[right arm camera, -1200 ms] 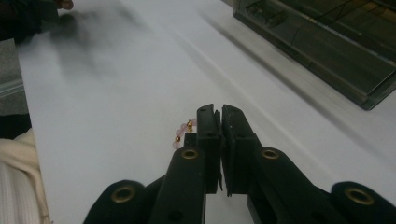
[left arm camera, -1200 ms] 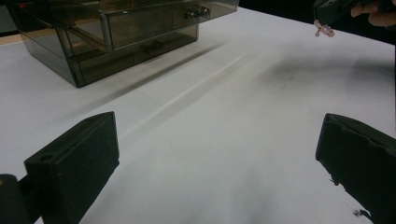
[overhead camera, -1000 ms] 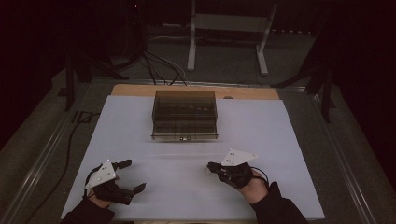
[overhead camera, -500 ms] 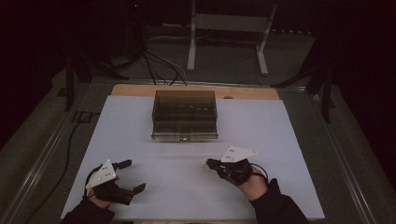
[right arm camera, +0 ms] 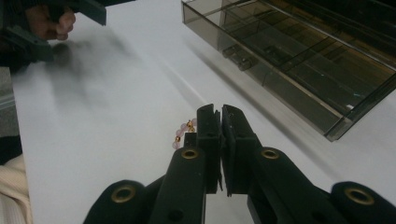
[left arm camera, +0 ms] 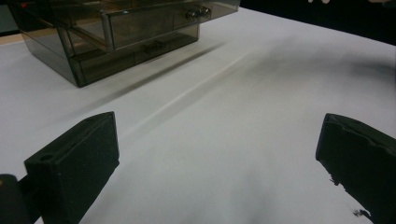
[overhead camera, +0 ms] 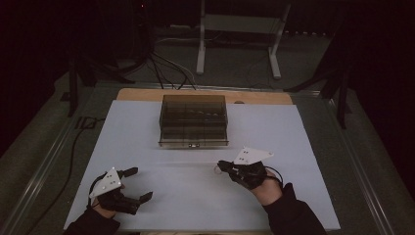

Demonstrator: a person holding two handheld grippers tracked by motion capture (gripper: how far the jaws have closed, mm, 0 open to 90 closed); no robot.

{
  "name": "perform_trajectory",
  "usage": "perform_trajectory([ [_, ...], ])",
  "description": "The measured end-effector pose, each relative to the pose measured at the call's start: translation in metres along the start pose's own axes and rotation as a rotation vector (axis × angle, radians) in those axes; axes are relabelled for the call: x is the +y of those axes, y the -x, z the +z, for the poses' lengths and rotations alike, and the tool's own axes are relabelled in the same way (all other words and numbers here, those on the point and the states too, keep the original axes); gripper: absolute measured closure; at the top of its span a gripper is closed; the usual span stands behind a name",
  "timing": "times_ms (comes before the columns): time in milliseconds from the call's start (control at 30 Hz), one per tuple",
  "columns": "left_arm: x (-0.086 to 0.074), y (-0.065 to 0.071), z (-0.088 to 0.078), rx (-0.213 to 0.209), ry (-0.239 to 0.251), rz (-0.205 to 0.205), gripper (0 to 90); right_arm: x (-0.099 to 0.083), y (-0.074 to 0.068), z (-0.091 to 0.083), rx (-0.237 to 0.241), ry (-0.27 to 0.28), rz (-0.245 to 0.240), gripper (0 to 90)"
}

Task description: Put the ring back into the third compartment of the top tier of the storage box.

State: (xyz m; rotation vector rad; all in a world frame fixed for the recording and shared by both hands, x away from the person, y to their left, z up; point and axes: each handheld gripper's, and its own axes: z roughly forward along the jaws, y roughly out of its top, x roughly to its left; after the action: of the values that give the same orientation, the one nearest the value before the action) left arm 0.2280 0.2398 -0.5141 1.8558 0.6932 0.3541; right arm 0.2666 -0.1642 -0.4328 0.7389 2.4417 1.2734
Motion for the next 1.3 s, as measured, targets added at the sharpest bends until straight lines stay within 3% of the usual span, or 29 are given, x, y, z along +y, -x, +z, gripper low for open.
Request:
perform_trajectory([
  [733,0.000,0.000,0.000,-0.007,0.005,0.001,0.6,0.012,0.014,-0.006,-0.034,0.037,0.010,86.4],
  [1300,0.000,0.000,0.000,-0.007,0.007,0.000,0.6,0.029,0.028,0.000,-0.058,0.045,0.004,86.4],
])
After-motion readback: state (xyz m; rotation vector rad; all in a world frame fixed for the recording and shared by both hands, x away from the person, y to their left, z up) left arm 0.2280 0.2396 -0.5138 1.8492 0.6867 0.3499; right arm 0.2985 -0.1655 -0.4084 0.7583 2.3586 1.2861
